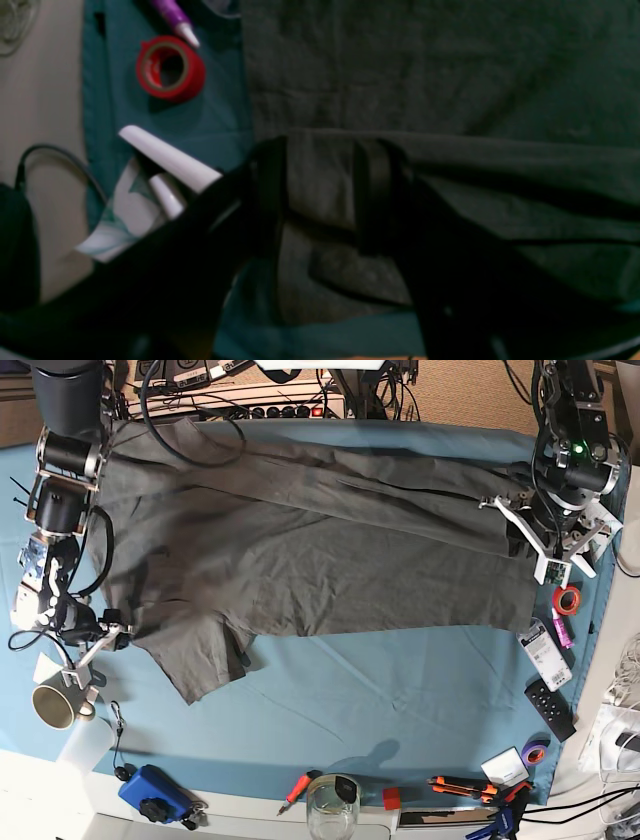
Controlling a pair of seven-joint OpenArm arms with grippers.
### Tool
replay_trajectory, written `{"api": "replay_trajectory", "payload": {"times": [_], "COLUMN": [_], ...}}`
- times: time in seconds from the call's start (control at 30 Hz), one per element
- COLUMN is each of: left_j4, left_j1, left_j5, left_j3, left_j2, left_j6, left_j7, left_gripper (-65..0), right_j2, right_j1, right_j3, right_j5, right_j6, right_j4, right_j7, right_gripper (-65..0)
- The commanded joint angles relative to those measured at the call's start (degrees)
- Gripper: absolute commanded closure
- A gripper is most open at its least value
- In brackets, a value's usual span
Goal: Fold the T-shirt properly
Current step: 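Lower the right gripper to the hem corner by the sleeve and pinch it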
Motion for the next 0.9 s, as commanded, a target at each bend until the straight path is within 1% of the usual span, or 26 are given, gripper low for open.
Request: {"api": "replay_trajectory", "payload": {"times": [0.0, 0.2, 0.33, 0.4, 0.57, 0.63, 0.73, 0.77, 0.8, 0.87], "left_j4": [1.18, 1.16, 1.16, 1.16, 1.18, 1.18, 1.18, 1.18, 1.18, 1.18], "left_j1": [-0.02, 0.09, 0.09, 0.07, 0.09, 0.09, 0.07, 0.07, 0.07, 0.07], "left_j5": [0.2, 0.66, 0.63, 0.66, 0.66, 0.66, 0.66, 0.66, 0.66, 0.66], "left_j3": [-0.26, -0.26, -0.26, -0.26, -0.26, -0.26, -0.26, -0.26, -0.26, -0.26], "left_j2": [-0.63, -0.61, -0.61, -0.61, -0.61, -0.61, -0.63, -0.61, -0.61, -0.61], "left_j6": [0.13, 0.13, 0.15, 0.13, 0.13, 0.13, 0.15, 0.15, 0.13, 0.13], "left_j7": [-1.09, -1.51, -1.73, -1.81, -2.1, -2.08, -2.12, -2.14, -2.16, -2.43], "left_gripper": [-24.7, -24.7, -24.7, -24.7, -24.7, -24.7, -24.7, -24.7, -24.7, -24.7], "right_j2": [1.22, 1.2, 0.61, -0.09, -2.51, -2.91, -2.89, -2.91, -2.91, -2.91], "right_j1": [2.12, 2.34, 2.34, 2.34, 2.16, 2.14, 2.05, 2.03, 2.05, 2.05], "right_j3": [0.33, 0.33, 0.31, 0.31, 0.07, 0.07, 0.07, 0.07, 0.07, 0.07], "right_j5": [1.4, 1.73, 1.66, 1.25, -2.73, -3.37, -3.45, -3.45, -3.45, -3.43], "right_j6": [0.48, 0.7, 0.72, 0.87, 0.76, 0.17, -1.62, -1.86, -1.95, -1.95], "right_j4": [0.96, 0.96, 0.96, 0.94, 0.94, 0.94, 0.94, 0.94, 0.94, 0.94], "right_j7": [1.22, 0.81, 0.35, 0.26, -0.55, -0.66, -0.68, -0.79, -0.96, -1.44], "right_gripper": [-24.0, -24.0, -24.0, -24.0, -24.0, -24.0, -23.9, -21.8, -16.8, -3.9]}}
